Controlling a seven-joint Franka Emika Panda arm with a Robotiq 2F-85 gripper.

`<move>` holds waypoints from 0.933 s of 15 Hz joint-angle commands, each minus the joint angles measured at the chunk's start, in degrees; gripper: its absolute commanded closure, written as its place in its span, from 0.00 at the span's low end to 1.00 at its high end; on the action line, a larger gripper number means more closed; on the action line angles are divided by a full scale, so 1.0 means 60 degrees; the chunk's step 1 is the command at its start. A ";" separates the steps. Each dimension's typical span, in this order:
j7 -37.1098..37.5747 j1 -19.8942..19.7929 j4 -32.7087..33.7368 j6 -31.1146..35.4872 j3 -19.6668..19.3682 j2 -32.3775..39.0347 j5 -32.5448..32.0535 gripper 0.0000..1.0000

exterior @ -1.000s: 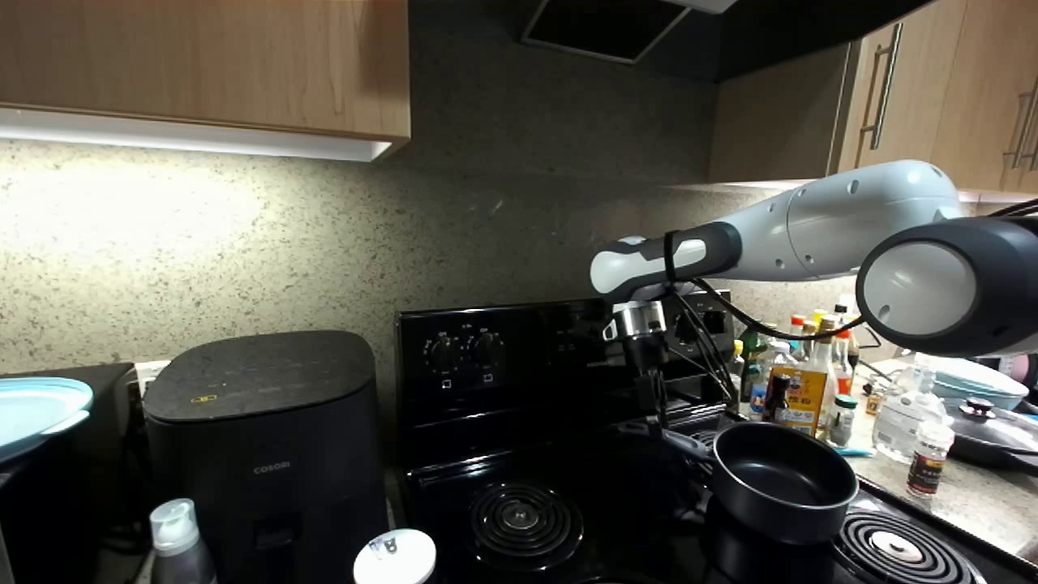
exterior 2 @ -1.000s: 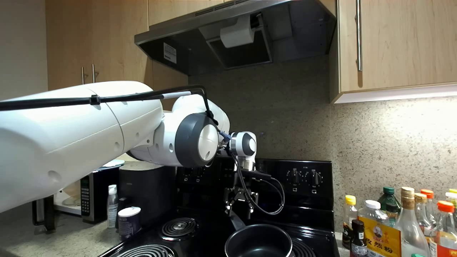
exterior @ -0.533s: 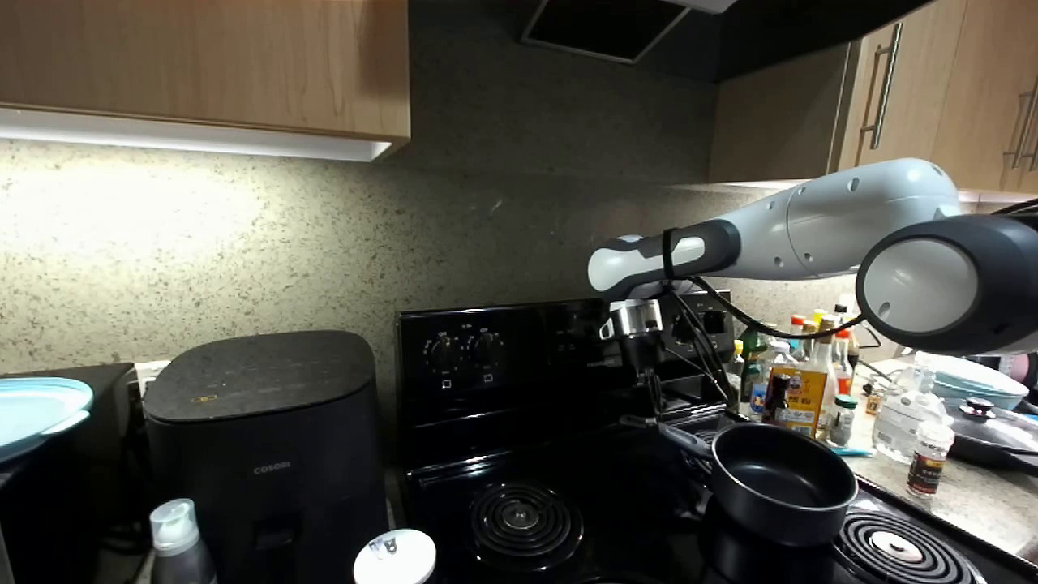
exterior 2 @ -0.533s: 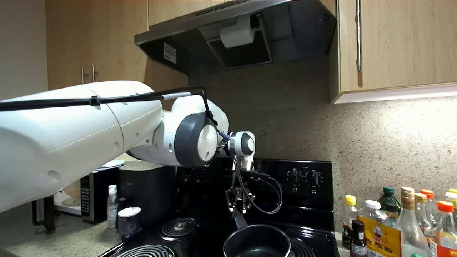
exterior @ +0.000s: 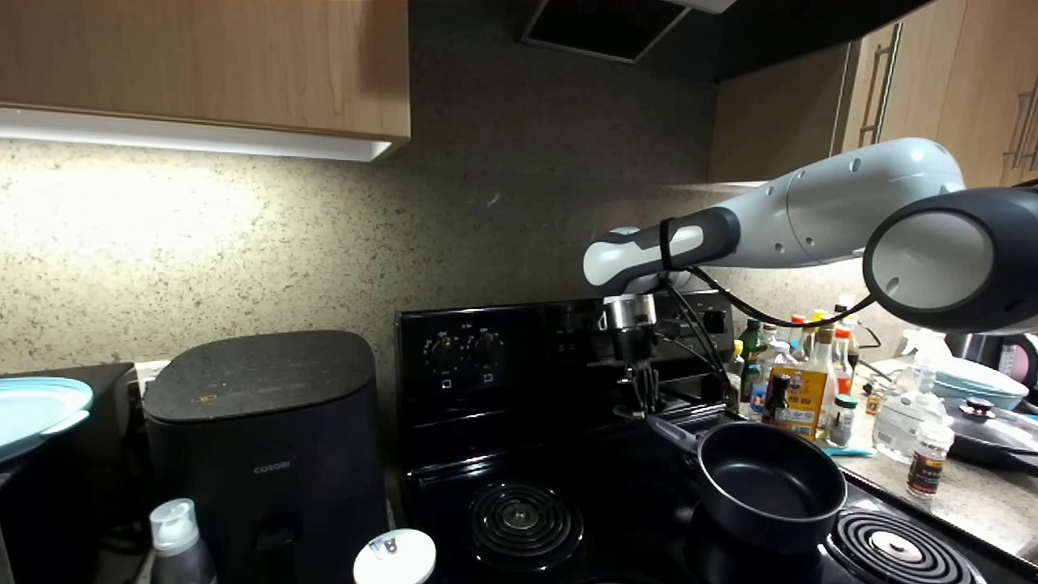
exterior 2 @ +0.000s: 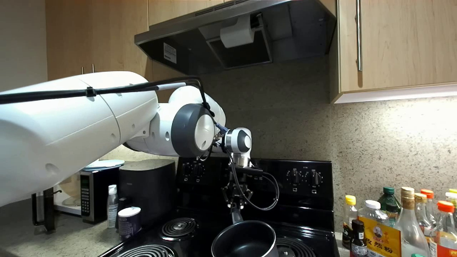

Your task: Move the pot from the right top plate to the right bottom plate of the stove

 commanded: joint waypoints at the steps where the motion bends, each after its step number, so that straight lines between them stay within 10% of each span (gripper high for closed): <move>1: 0.1421 0.0183 -0.2116 0.1063 -0.0229 -0.1392 -0.0068 0.88; 14: 0.0685 -0.0489 -0.3135 -0.0898 -0.0308 -0.1698 -0.0076 0.87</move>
